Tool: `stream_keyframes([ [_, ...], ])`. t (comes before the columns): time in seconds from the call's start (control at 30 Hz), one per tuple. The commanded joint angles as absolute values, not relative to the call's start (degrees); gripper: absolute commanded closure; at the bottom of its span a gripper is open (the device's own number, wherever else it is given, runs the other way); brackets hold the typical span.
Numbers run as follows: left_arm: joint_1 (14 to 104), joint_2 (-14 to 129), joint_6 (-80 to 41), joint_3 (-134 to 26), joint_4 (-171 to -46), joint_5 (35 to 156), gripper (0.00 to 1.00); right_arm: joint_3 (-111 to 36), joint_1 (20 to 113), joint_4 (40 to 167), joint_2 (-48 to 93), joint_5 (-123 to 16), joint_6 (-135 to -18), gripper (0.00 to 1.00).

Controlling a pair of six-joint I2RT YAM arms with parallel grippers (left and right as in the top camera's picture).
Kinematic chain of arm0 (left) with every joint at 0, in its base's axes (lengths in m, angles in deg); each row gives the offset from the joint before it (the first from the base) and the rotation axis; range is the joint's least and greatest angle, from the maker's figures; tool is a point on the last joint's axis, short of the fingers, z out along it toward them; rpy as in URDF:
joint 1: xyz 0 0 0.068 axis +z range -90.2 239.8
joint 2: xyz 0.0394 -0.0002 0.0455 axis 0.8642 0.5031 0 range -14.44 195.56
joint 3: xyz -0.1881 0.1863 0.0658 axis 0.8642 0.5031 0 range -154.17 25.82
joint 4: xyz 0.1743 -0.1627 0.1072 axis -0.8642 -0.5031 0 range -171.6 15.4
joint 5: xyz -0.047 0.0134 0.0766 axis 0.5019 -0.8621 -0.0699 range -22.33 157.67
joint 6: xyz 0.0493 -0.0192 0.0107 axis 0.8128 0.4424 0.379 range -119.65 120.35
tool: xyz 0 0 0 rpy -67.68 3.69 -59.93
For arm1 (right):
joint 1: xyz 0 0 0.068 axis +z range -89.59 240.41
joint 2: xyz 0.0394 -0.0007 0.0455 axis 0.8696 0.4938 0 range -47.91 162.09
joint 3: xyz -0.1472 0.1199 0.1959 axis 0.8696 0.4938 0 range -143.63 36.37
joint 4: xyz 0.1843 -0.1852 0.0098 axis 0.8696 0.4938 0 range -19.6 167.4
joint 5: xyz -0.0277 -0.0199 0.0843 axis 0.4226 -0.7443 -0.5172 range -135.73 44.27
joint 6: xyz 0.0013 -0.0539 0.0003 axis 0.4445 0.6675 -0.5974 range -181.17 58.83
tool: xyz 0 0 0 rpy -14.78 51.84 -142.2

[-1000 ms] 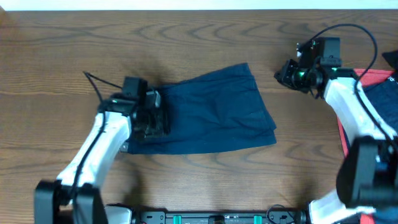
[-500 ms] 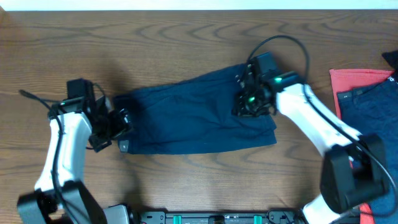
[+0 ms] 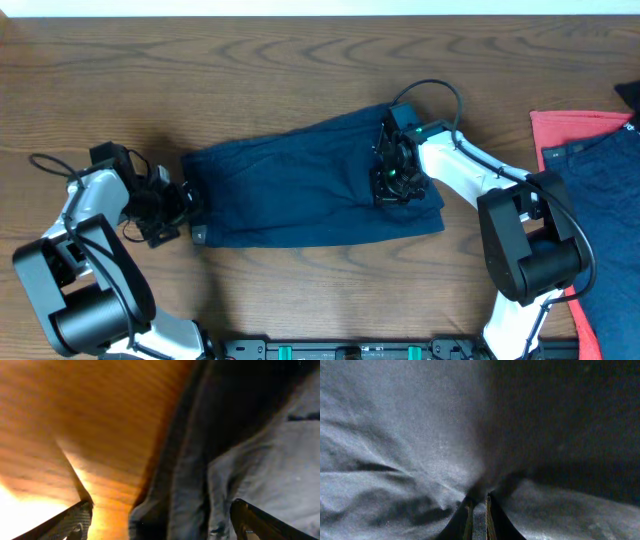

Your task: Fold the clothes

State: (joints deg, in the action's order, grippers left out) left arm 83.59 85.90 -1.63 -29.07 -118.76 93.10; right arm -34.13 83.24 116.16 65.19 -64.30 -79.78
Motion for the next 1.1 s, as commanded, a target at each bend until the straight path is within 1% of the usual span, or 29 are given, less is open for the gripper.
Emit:
stream_keyframes([
  [0.0, 82.2, 92.1, 3.0, -28.0, -117.9, 99.2, 0.12, -34.0, 83.3, 116.3, 65.6, -63.7, -79.5, 0.91],
  [0.17, 79.9, 95.8, 2.9, -28.0, -115.6, 99.4, 0.25, -34.0, 83.3, 116.3, 65.6, -63.7, -79.5, 0.9],
  [0.23, 79.3, 96.3, 3.0, -28.0, -114.8, 100.1, 0.32, -34.0, 83.3, 116.3, 65.6, -63.7, -79.5, 0.91],
  [0.33, 78.5, 96.4, 2.9, -28.0, -113.9, 100.3, 0.47, -34.0, 83.3, 116.3, 65.6, -63.7, -79.5, 0.92],
  [0.4, 78.4, 96.4, 2.9, -28.0, -113.7, 100.3, 0.65, -34.0, 83.3, 116.3, 65.6, -63.7, -79.5, 0.92],
  [0.43, 78.4, 96.3, 2.9, -28.2, -114.0, 100.3, 0.79, -34.0, 83.3, 116.3, 65.6, -63.7, -79.5, 0.94],
  [0.5, 78.4, 96.2, 2.9, -28.8, -114.9, 100.3, 0.92, -34.0, 83.3, 116.5, 65.6, -63.7, -79.5, 0.95],
  [0.53, 78.4, 95.9, 2.9, -29.5, -116.2, 100.3, 0.94, -34.0, 83.3, 116.5, 65.6, -63.7, -79.5, 0.96],
  [0.67, 78.4, 93.4, 2.9, -34.6, -124.6, 97.5, 0.94, -34.1, 82.8, 118.1, 65.0, -63.8, -79.5, 0.97],
  [0.8, 78.4, 89.4, 1.6, -45.1, -139.6, 87.6, 0.94, -34.1, 81.3, 119.9, 62.5, -63.7, -79.5, 0.97],
  [0.87, 78.3, 87.4, 0.1, -52.2, -147.4, 80.1, 0.94, -34.1, 80.2, 120.0, 60.4, -63.8, -79.5, 0.97],
  [0.93, 78.3, 85.9, -1.0, -58.3, -152.3, 74.8, 0.94, -34.1, 79.4, 119.9, 58.8, -63.8, -79.5, 0.96],
  [1.07, 77.6, 84.3, -1.0, -68.8, -158.1, 72.3, 0.94, -34.1, 77.9, 119.4, 55.5, -63.8, -79.5, 0.95],
])
